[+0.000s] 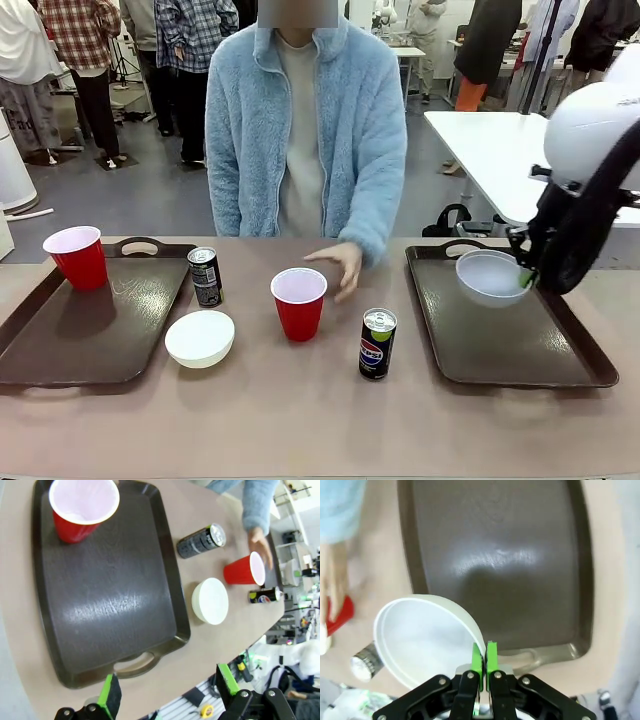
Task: Prepare tableware on both trays.
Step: Pick up a Picnic Bowl from the table and place it on a Handle tray.
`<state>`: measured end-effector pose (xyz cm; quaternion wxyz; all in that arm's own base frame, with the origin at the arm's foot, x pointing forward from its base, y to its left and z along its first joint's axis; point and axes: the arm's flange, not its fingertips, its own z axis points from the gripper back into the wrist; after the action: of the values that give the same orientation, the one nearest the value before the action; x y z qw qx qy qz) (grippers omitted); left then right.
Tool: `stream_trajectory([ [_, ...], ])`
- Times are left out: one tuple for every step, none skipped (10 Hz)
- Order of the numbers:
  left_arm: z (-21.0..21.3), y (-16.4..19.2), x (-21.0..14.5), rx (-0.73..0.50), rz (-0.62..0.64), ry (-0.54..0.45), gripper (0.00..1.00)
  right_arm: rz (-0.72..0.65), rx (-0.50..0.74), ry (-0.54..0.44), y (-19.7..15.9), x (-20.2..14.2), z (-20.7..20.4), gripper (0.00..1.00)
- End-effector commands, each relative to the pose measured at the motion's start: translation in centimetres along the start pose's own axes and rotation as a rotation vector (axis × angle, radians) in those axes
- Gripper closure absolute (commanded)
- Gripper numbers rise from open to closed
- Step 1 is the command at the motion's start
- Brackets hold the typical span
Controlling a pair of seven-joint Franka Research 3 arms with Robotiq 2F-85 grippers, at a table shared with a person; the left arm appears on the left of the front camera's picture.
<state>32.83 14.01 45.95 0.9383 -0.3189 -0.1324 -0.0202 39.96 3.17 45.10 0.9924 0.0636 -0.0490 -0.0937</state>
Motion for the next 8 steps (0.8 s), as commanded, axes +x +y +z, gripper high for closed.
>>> stream_trajectory([
  [-0.1, 0.0, 0.1, -0.004, 0.002, -0.008, 0.0, -0.058, 0.05, -0.02, -2.5, -0.5, 0.0, 0.95],
  [-0.1, 0.0, 0.1, -0.004, 0.002, -0.008, 0.0, 0.0, 0.0, 0.0, 0.0, 0.0, 0.0, 0.95],
  [-0.1, 0.0, 0.1, -0.004, 0.002, -0.008, 0.0, 0.0, 0.0, 0.0, 0.0, 0.0, 0.0, 0.95],
  [-0.1, 0.0, 0.1, -0.004, 0.002, -0.008, 0.0, 0.0, 0.0, 0.0, 0.0, 0.0, 0.0, 0.95],
  [-0.1, 0.0, 0.1, -0.004, 0.002, -0.008, 0.0, -0.022, 0.002, -0.006, -1.3, -0.2, 0.2, 0.95],
  [-0.1, 0.0, 0.1, -0.004, 0.002, -0.008, 0.0, 0.069, -0.047, 0.053, 0.2, 2.2, -1.4, 0.95],
  [-0.1, 0.0, 0.1, -0.004, 0.002, -0.008, 0.0, 0.08, -0.078, 0.064, 0.2, 4.0, -2.4, 0.95],
  [-0.1, 0.0, 0.1, -0.004, 0.002, -0.008, 0.0, 0.089, -0.091, 0.085, -0.1, 5.3, -3.3, 0.95],
])
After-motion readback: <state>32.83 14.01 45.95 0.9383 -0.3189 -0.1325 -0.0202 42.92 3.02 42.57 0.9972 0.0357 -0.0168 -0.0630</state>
